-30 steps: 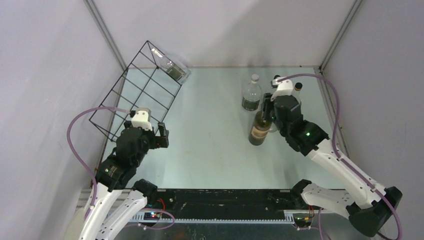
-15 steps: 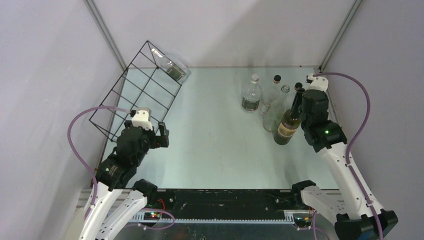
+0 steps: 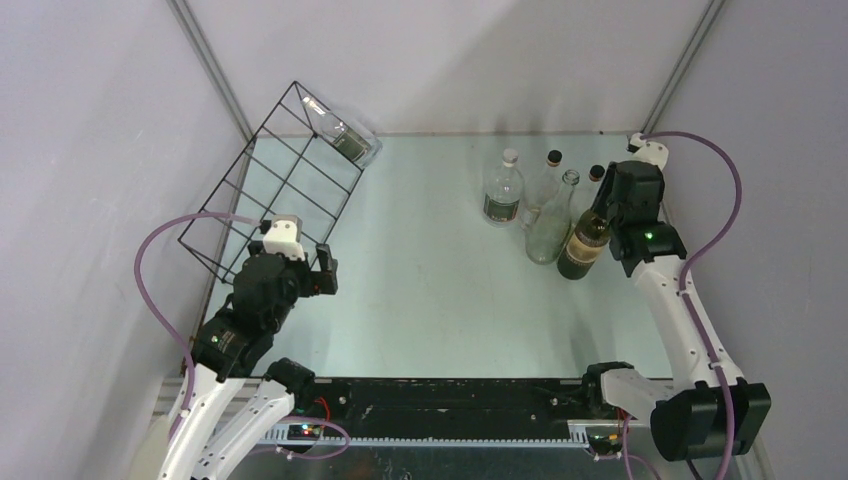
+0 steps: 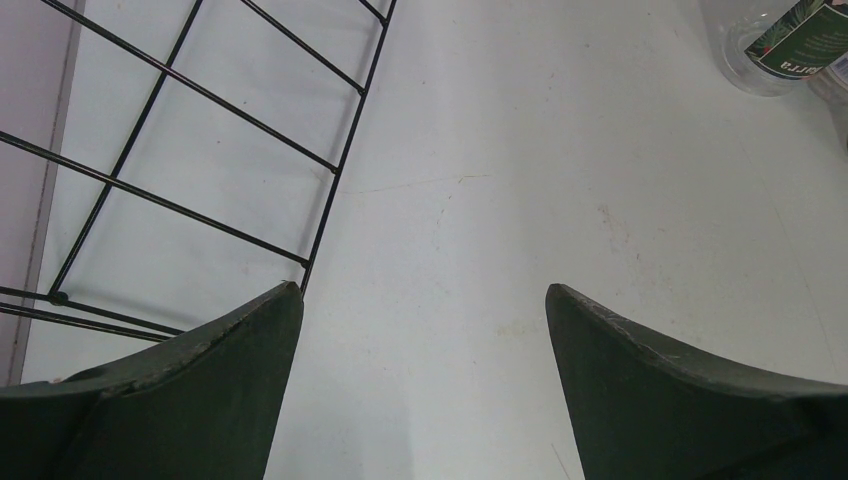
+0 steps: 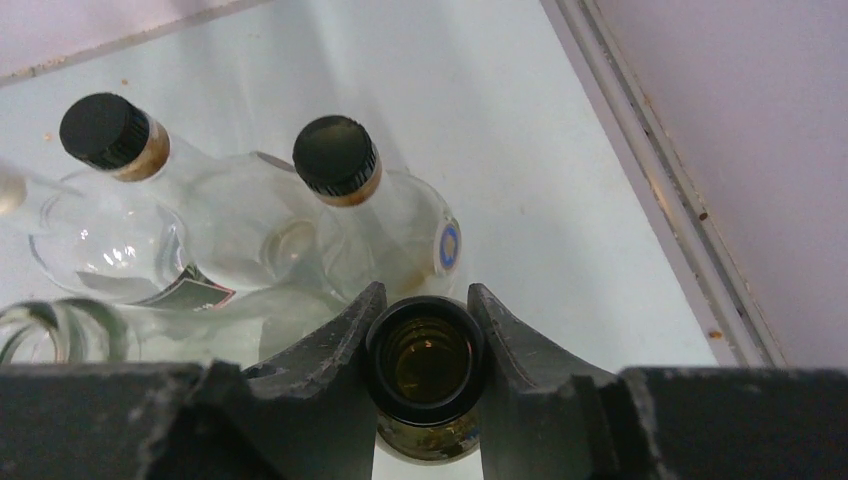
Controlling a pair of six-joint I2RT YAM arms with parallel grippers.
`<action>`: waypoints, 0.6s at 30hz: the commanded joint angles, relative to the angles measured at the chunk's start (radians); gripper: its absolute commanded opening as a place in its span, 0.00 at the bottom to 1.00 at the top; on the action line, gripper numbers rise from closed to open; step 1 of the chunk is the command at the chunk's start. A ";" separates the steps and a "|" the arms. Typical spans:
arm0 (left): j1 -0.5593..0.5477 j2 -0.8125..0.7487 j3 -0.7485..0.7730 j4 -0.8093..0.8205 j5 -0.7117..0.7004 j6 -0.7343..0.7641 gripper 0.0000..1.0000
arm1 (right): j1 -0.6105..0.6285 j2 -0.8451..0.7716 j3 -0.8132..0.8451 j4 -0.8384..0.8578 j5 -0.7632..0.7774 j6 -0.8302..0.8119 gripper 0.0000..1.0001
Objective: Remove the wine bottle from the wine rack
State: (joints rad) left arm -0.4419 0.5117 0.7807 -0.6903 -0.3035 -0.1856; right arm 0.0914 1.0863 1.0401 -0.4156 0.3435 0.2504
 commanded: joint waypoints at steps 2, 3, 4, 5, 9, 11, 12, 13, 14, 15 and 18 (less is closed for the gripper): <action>0.006 -0.001 -0.007 0.035 -0.005 -0.018 0.98 | -0.007 0.025 0.063 0.206 0.004 0.014 0.00; 0.006 -0.002 -0.007 0.034 -0.005 -0.018 0.98 | -0.006 0.034 0.063 0.221 0.002 0.005 0.00; 0.006 -0.002 -0.008 0.035 -0.004 -0.018 0.98 | -0.006 0.038 0.063 0.227 -0.001 0.002 0.00; 0.006 -0.002 -0.008 0.036 -0.004 -0.018 0.98 | -0.006 0.045 0.063 0.235 -0.008 -0.004 0.00; 0.006 -0.001 -0.009 0.036 -0.005 -0.018 0.98 | -0.006 0.065 0.063 0.234 -0.027 -0.012 0.06; 0.006 0.000 -0.009 0.037 -0.005 -0.018 0.98 | -0.006 0.071 0.063 0.221 -0.030 -0.010 0.17; 0.006 0.001 -0.009 0.038 -0.006 -0.018 0.98 | -0.006 0.074 0.063 0.212 -0.030 -0.010 0.27; 0.006 0.002 -0.009 0.038 -0.004 -0.018 0.98 | -0.005 0.080 0.063 0.209 -0.032 -0.011 0.32; 0.006 0.002 -0.009 0.037 -0.004 -0.018 0.98 | -0.005 0.083 0.063 0.201 -0.034 -0.010 0.38; 0.006 0.003 -0.010 0.038 -0.003 -0.018 0.98 | -0.005 0.083 0.063 0.196 -0.038 -0.009 0.41; 0.006 0.004 -0.009 0.038 -0.005 -0.018 0.98 | -0.006 0.079 0.063 0.183 -0.047 -0.006 0.48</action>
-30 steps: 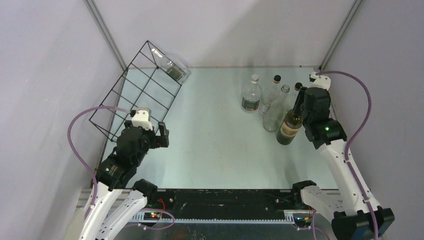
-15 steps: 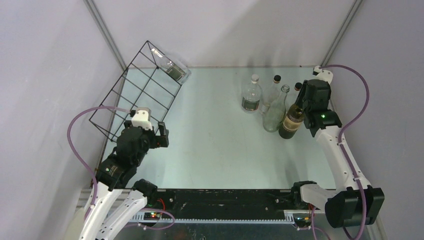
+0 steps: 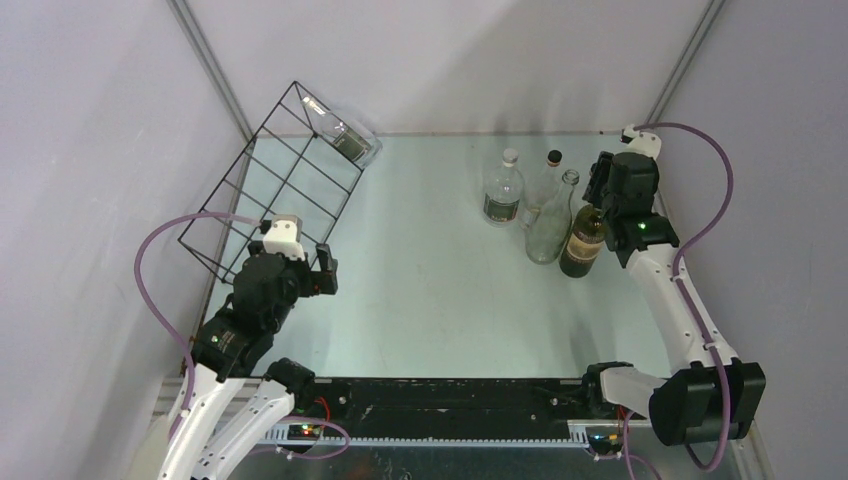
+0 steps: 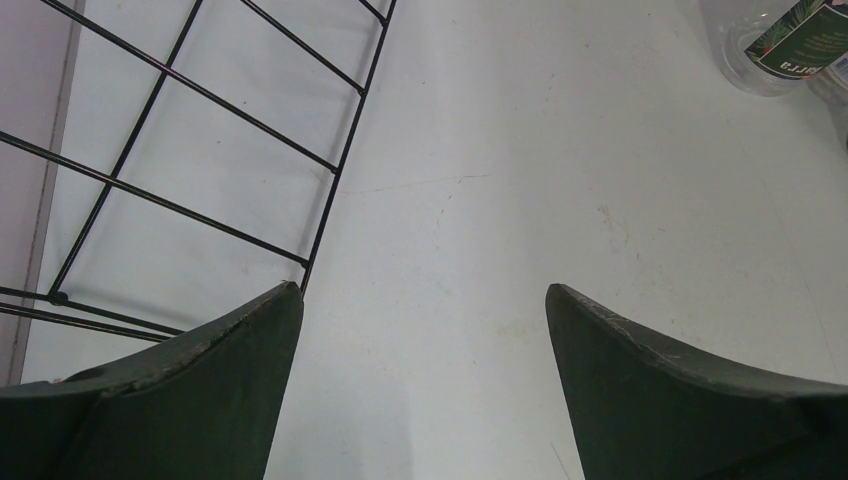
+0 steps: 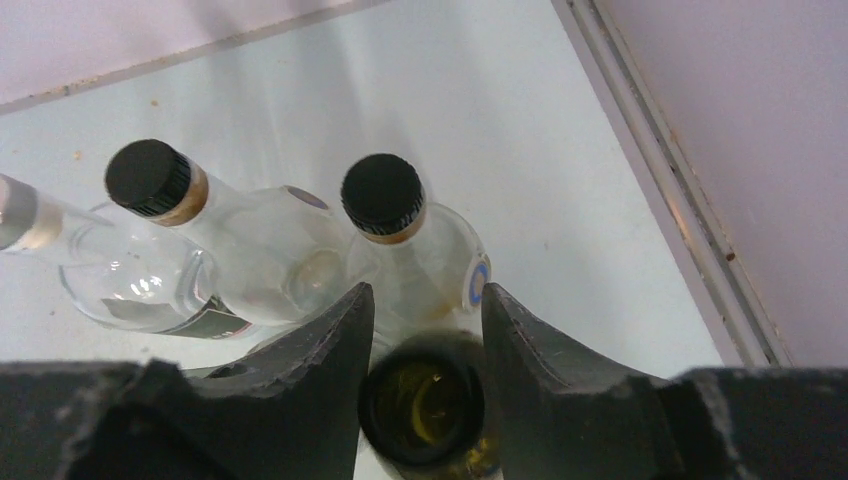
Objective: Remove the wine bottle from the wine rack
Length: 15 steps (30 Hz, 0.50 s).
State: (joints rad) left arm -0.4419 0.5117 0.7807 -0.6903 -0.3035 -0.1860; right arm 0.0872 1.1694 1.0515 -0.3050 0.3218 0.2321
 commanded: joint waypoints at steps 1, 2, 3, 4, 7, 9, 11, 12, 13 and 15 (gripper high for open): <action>0.006 0.005 -0.008 0.038 -0.005 -0.019 0.98 | -0.002 -0.005 0.051 0.070 -0.027 0.012 0.49; 0.006 0.005 -0.008 0.037 -0.005 -0.018 0.98 | -0.002 -0.011 0.051 0.066 -0.028 0.012 0.51; 0.006 0.005 -0.008 0.037 -0.005 -0.019 0.98 | -0.001 -0.013 0.051 0.065 -0.028 0.012 0.51; 0.006 0.004 -0.008 0.036 -0.006 -0.018 0.98 | -0.001 -0.020 0.051 0.061 -0.029 0.013 0.53; 0.006 0.006 -0.005 0.038 -0.008 -0.018 0.98 | -0.002 -0.044 0.051 0.049 -0.033 0.012 0.57; 0.006 0.015 0.002 0.040 -0.008 -0.022 0.98 | -0.002 -0.064 0.051 0.043 -0.035 0.007 0.60; 0.006 0.033 0.014 0.050 -0.004 -0.040 0.98 | -0.002 -0.092 0.051 0.040 -0.029 0.003 0.64; 0.006 0.042 0.026 0.065 0.008 -0.056 0.98 | -0.001 -0.104 0.051 0.039 -0.026 0.001 0.65; 0.006 0.062 0.034 0.074 0.015 -0.064 0.98 | -0.001 -0.128 0.053 0.039 -0.022 -0.003 0.69; 0.006 0.101 0.066 0.104 0.032 -0.086 0.98 | -0.002 -0.165 0.068 0.022 -0.020 -0.010 0.72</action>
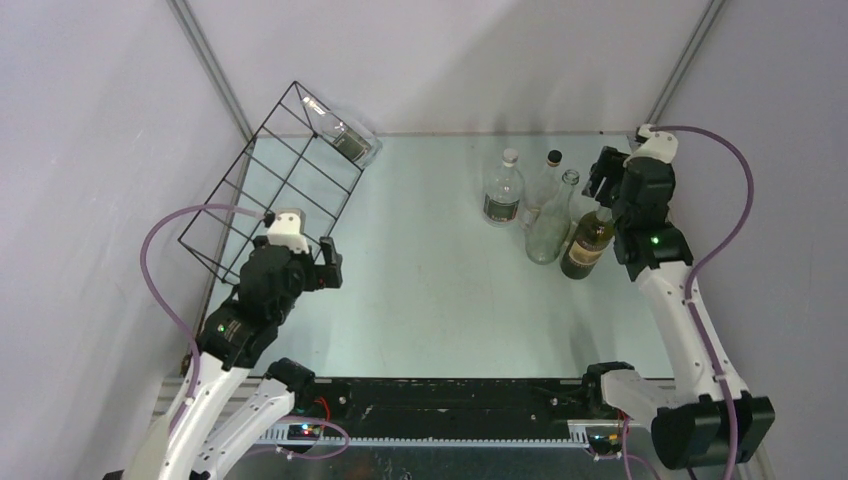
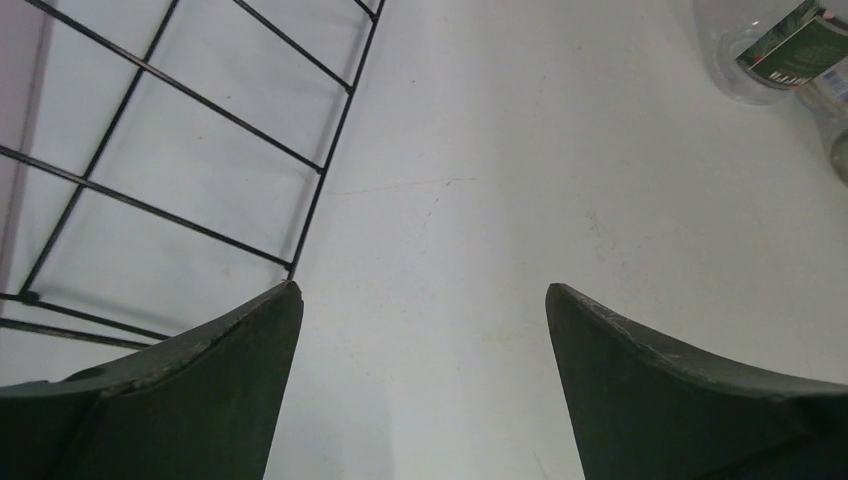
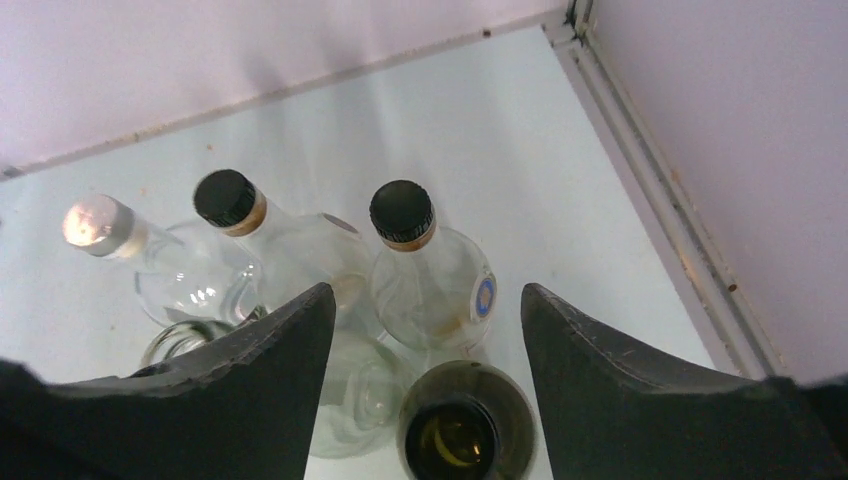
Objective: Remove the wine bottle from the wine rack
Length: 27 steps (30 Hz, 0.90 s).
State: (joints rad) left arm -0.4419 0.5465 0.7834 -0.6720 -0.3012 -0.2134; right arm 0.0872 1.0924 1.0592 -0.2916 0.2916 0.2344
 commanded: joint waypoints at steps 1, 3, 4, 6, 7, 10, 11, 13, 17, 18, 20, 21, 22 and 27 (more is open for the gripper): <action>0.006 0.081 0.089 0.110 0.032 -0.068 0.98 | -0.002 -0.099 0.080 0.000 0.010 -0.016 0.72; 0.006 0.129 0.134 0.146 0.035 -0.075 0.98 | -0.001 -0.125 0.119 -0.051 0.011 -0.028 0.73; 0.006 0.166 0.152 0.167 0.035 -0.074 0.98 | -0.001 -0.144 0.133 -0.066 0.014 -0.035 0.73; 0.006 0.234 0.213 0.192 0.019 -0.068 0.98 | -0.001 -0.173 0.172 -0.117 0.018 -0.039 0.73; 0.008 0.257 0.258 0.199 0.013 -0.063 0.98 | -0.002 -0.196 0.194 -0.150 0.020 -0.039 0.73; 0.029 0.398 0.357 0.240 0.003 -0.059 0.98 | -0.002 -0.245 0.226 -0.213 0.018 -0.007 0.73; 0.049 0.457 0.407 0.246 0.009 -0.063 0.98 | -0.002 -0.268 0.232 -0.241 0.015 0.003 0.73; 0.088 0.549 0.484 0.263 0.030 -0.075 0.98 | 0.004 -0.299 0.235 -0.283 0.003 0.029 0.72; 0.186 0.733 0.637 0.301 0.109 -0.118 0.98 | 0.028 -0.362 0.235 -0.352 -0.020 0.052 0.72; 0.200 0.761 0.662 0.307 0.118 -0.131 0.98 | 0.041 -0.373 0.235 -0.359 -0.029 0.055 0.72; 0.241 0.853 0.769 0.316 0.149 -0.147 0.98 | 0.059 -0.403 0.239 -0.382 -0.044 0.066 0.72; 0.267 0.909 0.794 0.317 0.170 -0.153 0.98 | 0.066 -0.412 0.252 -0.404 -0.061 0.072 0.72; 0.279 0.938 0.846 0.319 0.183 -0.168 0.98 | 0.080 -0.414 0.266 -0.417 -0.069 0.074 0.72; 0.360 1.144 1.008 0.327 0.268 -0.216 0.98 | 0.145 -0.401 0.305 -0.484 -0.140 0.094 0.73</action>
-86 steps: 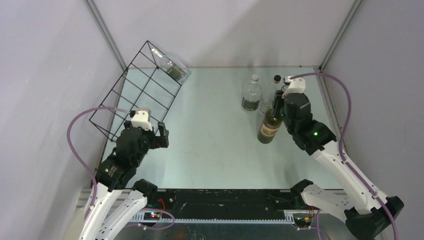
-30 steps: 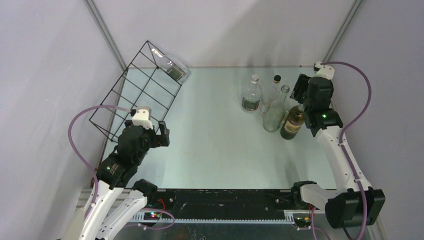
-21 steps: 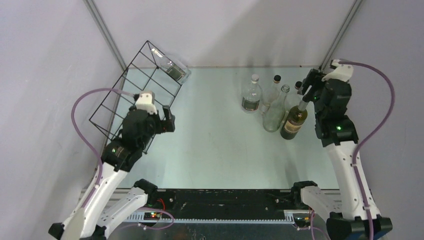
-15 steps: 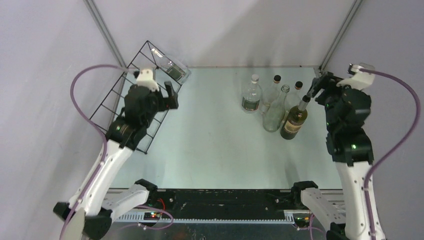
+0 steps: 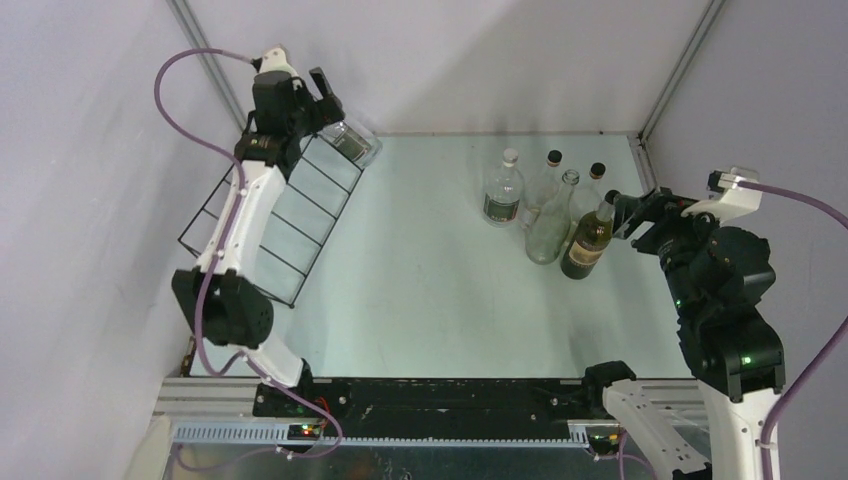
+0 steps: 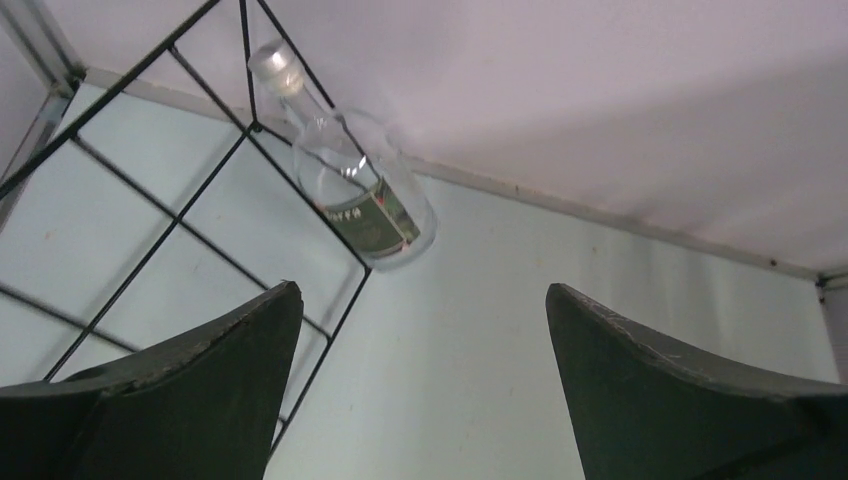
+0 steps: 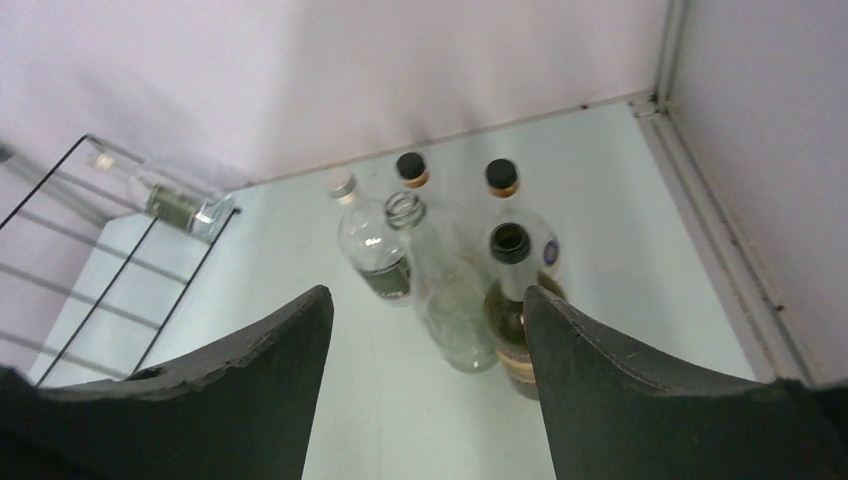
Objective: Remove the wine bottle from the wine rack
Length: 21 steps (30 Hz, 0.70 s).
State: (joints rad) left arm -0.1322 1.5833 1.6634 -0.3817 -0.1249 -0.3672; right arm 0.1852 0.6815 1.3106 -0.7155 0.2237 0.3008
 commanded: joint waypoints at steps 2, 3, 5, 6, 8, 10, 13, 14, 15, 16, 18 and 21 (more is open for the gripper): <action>0.066 0.177 0.196 0.029 0.106 -0.066 0.98 | 0.086 0.027 0.065 -0.062 -0.086 0.033 0.73; 0.074 0.223 0.238 0.027 0.108 -0.064 0.98 | 0.103 0.042 0.075 -0.065 -0.086 0.034 0.73; 0.084 0.285 0.299 0.026 0.113 -0.062 0.98 | 0.157 0.068 0.093 -0.066 -0.073 0.033 0.73; 0.087 0.307 0.316 0.029 0.113 -0.061 0.98 | 0.198 0.076 0.099 -0.066 -0.058 0.033 0.73; 0.096 0.365 0.370 0.034 0.115 -0.061 0.98 | 0.267 0.095 0.112 -0.066 -0.031 0.037 0.73; 0.105 0.422 0.419 0.039 0.117 -0.079 0.98 | 0.336 0.108 0.114 -0.066 0.005 0.049 0.73; 0.121 0.501 0.478 0.049 0.117 -0.101 0.98 | 0.454 0.126 0.111 -0.081 0.085 0.067 0.73; 0.124 0.512 0.483 0.054 0.117 -0.113 0.98 | 0.475 0.131 0.106 -0.084 0.104 0.071 0.73; 0.128 0.532 0.485 0.067 0.117 -0.120 0.98 | 0.516 0.132 0.102 -0.087 0.142 0.079 0.73; 0.129 0.541 0.484 0.075 0.117 -0.132 0.98 | 0.537 0.133 0.094 -0.086 0.159 0.083 0.73; 0.129 0.563 0.479 0.097 0.117 -0.146 0.98 | 0.583 0.131 0.081 -0.082 0.207 0.095 0.73; 0.161 0.597 0.481 0.130 0.117 -0.160 0.98 | 0.626 0.129 0.068 -0.078 0.252 0.117 0.73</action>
State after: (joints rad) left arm -0.0044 2.1551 2.1040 -0.3332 -0.0181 -0.4820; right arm 0.7654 0.8162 1.3880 -0.8028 0.3588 0.3763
